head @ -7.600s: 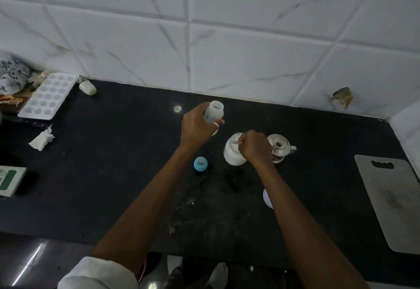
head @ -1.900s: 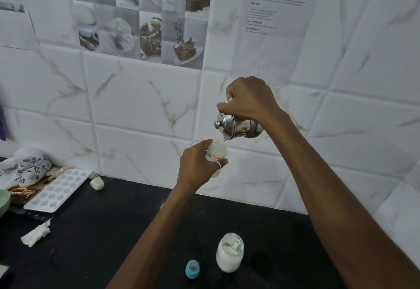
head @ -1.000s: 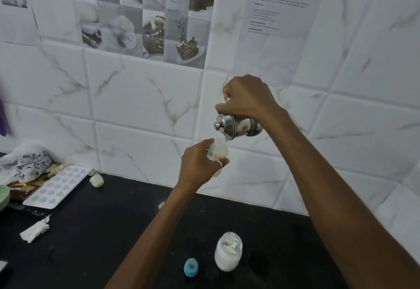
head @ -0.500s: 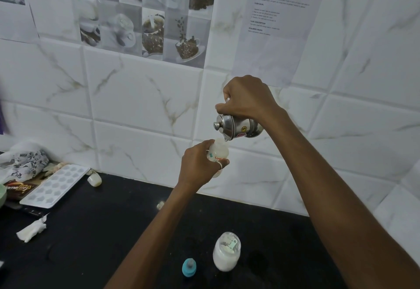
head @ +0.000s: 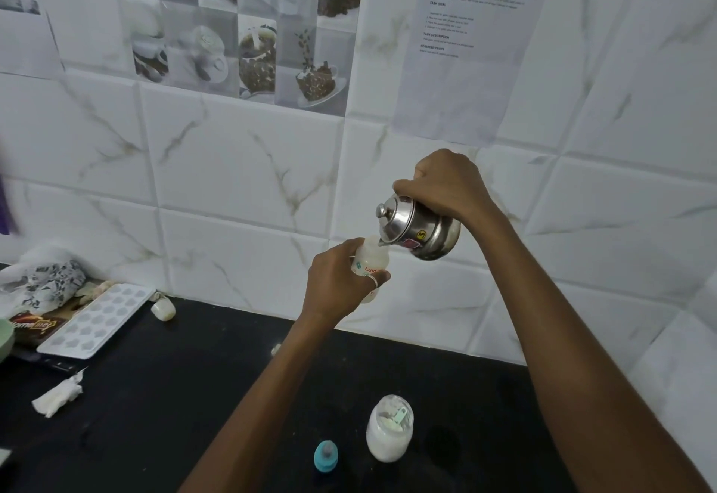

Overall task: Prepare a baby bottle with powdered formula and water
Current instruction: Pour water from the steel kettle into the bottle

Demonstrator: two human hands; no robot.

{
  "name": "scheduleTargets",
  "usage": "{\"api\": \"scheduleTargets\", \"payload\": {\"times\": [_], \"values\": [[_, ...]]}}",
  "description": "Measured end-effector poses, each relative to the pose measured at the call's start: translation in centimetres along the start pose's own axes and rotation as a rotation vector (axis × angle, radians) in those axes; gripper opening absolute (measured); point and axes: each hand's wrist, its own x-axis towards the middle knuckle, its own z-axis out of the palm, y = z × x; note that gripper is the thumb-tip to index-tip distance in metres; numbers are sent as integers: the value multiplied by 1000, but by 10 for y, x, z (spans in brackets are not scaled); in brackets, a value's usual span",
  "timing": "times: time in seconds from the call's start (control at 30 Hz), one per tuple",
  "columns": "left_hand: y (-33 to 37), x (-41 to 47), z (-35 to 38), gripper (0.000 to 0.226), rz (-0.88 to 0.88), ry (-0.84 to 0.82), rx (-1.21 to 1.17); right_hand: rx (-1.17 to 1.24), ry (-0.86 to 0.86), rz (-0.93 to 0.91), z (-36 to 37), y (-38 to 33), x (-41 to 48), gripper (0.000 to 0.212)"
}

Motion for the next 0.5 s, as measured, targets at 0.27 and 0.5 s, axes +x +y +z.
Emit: {"api": "scheduleTargets", "payload": {"times": [0.27, 0.5], "values": [[-7, -11, 10, 61, -28, -58, 8, 501, 18, 343, 22, 48, -38, 43], [-14, -17, 23, 71, -32, -82, 15, 920, 59, 640, 55, 83, -83, 28]]}}
